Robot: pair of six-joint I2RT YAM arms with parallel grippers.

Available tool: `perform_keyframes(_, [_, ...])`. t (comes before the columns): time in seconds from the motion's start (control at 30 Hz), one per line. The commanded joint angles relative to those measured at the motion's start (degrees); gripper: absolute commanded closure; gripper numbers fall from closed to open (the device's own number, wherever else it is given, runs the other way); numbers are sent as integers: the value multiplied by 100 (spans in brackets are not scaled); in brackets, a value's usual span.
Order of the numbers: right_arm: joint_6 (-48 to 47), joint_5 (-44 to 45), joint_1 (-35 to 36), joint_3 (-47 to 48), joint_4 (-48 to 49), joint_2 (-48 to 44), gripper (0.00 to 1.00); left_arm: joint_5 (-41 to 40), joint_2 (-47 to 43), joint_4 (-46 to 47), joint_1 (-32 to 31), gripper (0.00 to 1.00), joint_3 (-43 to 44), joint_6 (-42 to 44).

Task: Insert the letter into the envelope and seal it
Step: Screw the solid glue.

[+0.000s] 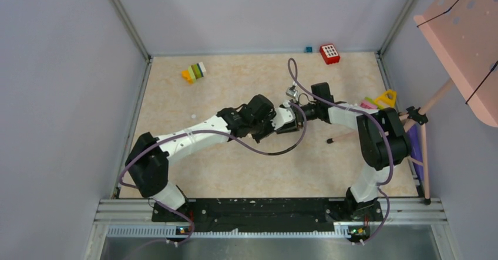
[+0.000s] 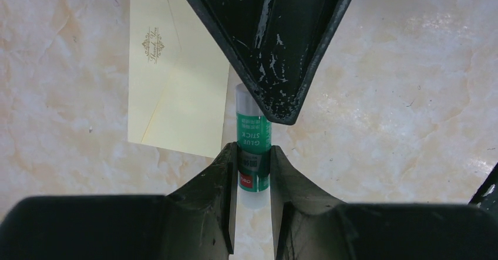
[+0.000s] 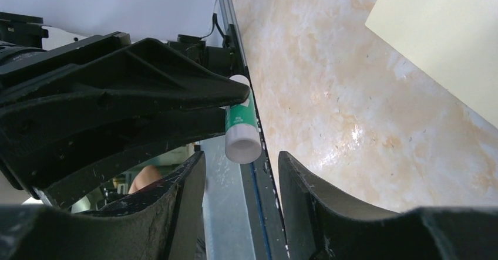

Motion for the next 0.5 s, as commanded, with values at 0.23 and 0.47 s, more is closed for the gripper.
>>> perform_keyframes(0.23, [-40,-88,93,100,145,90,68,-162,-35,204,-144,100,-36,137])
perform_keyframes(0.47, [-602,17,131,205,-313,87,79,-59,-4,131,-171,100,4,131])
